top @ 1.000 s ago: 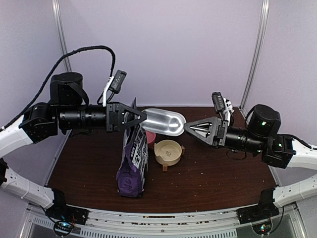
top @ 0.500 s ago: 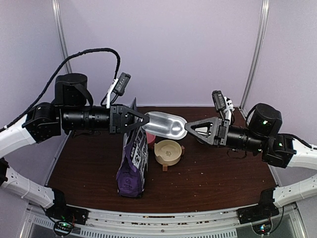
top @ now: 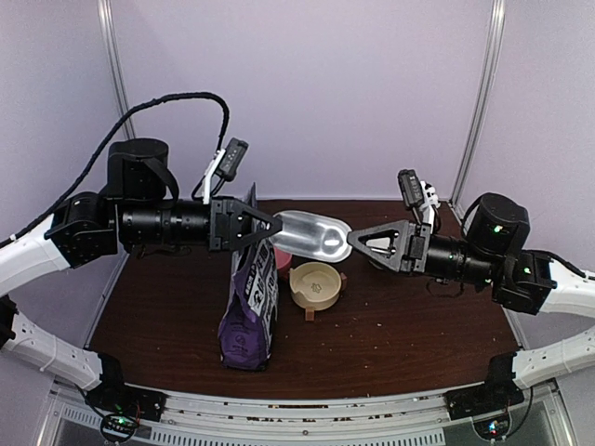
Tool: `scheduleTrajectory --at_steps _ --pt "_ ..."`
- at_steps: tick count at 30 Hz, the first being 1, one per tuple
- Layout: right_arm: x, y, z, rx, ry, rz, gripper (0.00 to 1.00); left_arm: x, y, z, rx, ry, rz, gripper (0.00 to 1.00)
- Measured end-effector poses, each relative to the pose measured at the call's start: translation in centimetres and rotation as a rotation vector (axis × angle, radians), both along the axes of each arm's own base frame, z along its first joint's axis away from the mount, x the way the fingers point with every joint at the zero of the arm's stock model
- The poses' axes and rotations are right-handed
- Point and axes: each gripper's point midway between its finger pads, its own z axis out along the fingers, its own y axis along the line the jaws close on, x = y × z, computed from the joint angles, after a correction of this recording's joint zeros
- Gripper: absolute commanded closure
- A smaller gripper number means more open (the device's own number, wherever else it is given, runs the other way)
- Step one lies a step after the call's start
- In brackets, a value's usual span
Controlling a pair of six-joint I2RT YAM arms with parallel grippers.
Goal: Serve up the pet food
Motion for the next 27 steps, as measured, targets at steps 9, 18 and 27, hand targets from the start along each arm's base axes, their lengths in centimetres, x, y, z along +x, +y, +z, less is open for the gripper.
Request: scheduleTrajectory --at_steps 9,18,27 --pt "-0.4 -0.2 0.6 0.008 -0.013 0.009 0.99 0.7 0.7 -0.4 0.025 0.001 0.043 1.0" --pt "-0.3 -0.1 0.6 -0.008 -0.008 0.006 1.0 0.8 0.9 -0.6 0.034 -0.001 0.047 1.0" --pt "1.0 -1.1 -0.2 -0.048 0.0 -0.087 1.0 2.2 2.0 -1.2 0.093 -0.04 0.115 0.35"
